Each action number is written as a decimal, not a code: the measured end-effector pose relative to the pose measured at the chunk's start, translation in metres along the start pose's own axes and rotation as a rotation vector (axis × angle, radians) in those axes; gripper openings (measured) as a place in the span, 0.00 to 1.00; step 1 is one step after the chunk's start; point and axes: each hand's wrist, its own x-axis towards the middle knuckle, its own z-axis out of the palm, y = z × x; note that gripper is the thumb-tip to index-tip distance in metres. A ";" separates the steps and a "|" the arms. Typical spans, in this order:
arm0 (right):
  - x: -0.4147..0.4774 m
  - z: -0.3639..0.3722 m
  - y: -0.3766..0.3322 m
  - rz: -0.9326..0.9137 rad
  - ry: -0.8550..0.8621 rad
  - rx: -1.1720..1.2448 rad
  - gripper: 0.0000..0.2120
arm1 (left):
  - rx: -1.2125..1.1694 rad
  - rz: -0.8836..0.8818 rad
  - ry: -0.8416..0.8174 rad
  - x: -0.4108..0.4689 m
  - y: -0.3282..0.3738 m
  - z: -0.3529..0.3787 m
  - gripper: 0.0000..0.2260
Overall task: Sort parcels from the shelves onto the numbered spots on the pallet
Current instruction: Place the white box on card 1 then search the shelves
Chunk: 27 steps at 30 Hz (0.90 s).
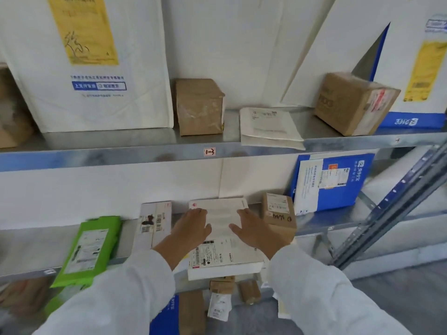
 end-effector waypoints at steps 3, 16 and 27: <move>0.031 0.009 0.014 -0.014 -0.017 0.004 0.28 | 0.008 -0.092 -0.017 0.016 -0.003 0.018 0.20; 0.061 0.049 0.058 0.093 -0.140 0.418 0.45 | -0.562 -0.495 0.029 0.014 0.005 0.076 0.30; 0.058 0.068 0.074 0.196 -0.063 0.864 0.33 | -1.067 -0.826 0.032 0.009 -0.007 0.076 0.13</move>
